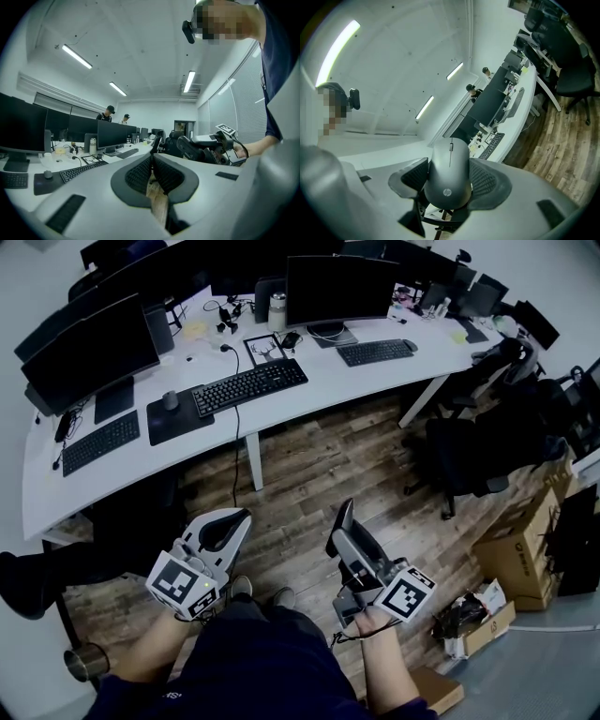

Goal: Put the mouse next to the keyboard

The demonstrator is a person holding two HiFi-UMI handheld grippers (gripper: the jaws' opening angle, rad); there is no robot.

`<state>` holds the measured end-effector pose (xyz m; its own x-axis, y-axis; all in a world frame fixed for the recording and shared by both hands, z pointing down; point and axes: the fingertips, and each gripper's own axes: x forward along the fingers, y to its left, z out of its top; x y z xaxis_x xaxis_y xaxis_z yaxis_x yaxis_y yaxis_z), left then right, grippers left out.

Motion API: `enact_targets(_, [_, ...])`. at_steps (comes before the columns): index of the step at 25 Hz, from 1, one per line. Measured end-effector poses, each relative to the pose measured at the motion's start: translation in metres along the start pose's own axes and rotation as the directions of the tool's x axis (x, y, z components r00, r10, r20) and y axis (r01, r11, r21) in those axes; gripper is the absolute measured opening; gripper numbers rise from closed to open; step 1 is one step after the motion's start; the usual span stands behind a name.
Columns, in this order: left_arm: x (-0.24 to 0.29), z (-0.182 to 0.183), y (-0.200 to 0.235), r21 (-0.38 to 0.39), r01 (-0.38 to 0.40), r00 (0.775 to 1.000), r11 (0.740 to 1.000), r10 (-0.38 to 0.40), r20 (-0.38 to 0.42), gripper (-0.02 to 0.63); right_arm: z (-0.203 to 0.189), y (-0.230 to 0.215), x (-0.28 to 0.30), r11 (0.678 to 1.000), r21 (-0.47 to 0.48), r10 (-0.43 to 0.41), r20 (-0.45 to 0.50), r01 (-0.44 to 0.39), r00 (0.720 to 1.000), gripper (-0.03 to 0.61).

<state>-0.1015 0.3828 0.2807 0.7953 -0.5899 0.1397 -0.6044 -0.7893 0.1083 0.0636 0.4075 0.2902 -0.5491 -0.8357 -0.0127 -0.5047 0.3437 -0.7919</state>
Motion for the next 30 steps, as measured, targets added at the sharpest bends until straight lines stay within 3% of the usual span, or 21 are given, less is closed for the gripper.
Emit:
enact_targets(17, [0.051,0.002,0.01,0.006,-0.032,0.999,0.999,0.032,0.0,0.038,0.035,-0.036,0.01,0.997,-0.076,-0.02,-0.032,0.017,0.999,0.279])
enact_targets(30, [0.096,0.001,0.063,-0.013,-0.018,1.0,1.0,0.018,0.002,0.038,0.056,-0.07,0.064,0.996,-0.077,-0.045,-0.046,0.041,0.998,0.279])
